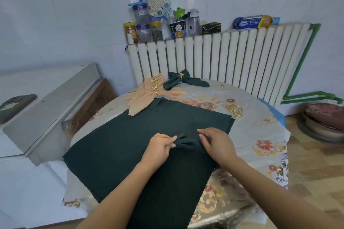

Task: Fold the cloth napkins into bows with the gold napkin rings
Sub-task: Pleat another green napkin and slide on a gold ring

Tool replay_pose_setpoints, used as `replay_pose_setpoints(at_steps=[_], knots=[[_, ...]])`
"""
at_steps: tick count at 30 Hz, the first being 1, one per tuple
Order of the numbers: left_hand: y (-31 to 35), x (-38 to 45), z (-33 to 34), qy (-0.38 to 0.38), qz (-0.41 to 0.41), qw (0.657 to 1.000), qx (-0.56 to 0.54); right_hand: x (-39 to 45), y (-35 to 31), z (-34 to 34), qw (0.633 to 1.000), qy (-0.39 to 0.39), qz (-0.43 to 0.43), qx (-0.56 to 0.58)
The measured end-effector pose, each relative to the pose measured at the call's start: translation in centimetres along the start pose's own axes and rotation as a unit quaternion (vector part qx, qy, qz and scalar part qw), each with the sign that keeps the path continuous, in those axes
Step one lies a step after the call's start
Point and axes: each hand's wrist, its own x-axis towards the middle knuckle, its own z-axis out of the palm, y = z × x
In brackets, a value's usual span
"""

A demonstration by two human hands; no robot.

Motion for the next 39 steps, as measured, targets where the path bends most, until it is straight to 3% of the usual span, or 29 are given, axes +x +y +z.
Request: replay_pose_setpoints(at_steps=[5,11,14,21,25,32,39], knots=[[0.5,3.4,3.0,0.024,0.024,0.999,0.019,3.2,4.8,-2.0,0.985,0.000,0.174,0.016],[0.1,5.2,6.0,0.073,0.031,0.996,0.031,5.9,9.2,-1.8,0.943,0.098,0.319,0.011],[-0.2,5.0,7.0,0.086,0.038,0.995,0.030,7.1,10.8,-1.1,0.927,0.100,0.361,0.008],[-0.8,5.2,7.5,0.087,0.039,0.995,0.021,10.4,13.8,0.4,0.927,0.033,0.368,-0.064],[-0.8,5.2,7.5,0.090,0.036,0.995,0.013,10.7,14.6,0.6,0.926,0.044,0.372,-0.052],[-1.0,5.3,7.2,0.109,0.046,0.993,0.001,6.2,11.6,-1.1,0.911,0.129,0.358,0.161],[-2.8,5.6,4.8,0.153,0.010,0.988,-0.013,0.1,6.6,-2.6,0.889,0.024,0.289,0.354]])
